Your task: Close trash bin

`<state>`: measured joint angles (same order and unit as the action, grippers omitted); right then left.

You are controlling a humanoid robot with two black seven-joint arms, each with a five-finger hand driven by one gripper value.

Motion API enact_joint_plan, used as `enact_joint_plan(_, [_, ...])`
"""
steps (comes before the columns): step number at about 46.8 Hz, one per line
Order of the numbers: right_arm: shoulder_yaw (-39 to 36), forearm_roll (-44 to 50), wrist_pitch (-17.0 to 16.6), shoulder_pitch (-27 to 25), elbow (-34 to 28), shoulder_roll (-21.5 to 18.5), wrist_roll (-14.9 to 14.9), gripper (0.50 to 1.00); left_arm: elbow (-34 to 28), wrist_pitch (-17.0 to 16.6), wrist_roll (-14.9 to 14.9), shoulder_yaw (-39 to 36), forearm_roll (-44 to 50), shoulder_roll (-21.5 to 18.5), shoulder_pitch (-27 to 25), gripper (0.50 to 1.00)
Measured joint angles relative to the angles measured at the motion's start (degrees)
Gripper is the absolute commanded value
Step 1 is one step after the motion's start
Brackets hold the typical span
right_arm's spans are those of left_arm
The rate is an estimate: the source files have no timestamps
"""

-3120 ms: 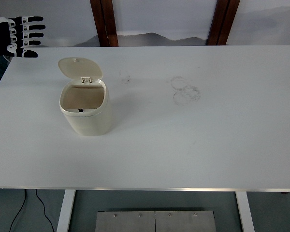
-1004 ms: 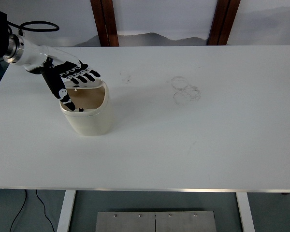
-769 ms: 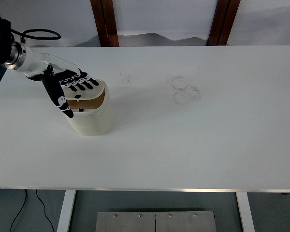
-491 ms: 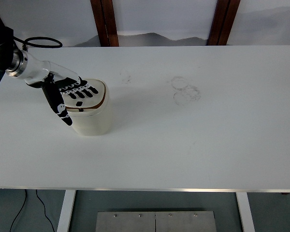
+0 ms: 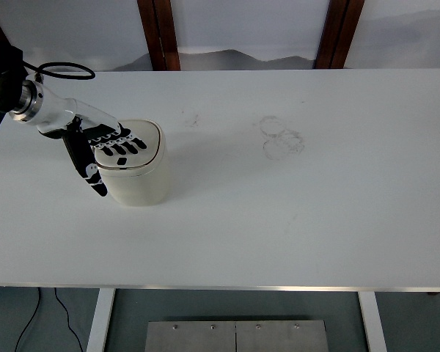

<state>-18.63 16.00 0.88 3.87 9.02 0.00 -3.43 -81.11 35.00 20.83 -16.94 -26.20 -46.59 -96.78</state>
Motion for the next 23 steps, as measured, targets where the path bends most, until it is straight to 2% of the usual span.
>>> enact_joint_plan(23, [0.0,0.0,0.0,0.0,0.0,0.0,0.0,0.995,0.2,0.0,0.0,-2.3,0.0,0.0,0.6,1.0])
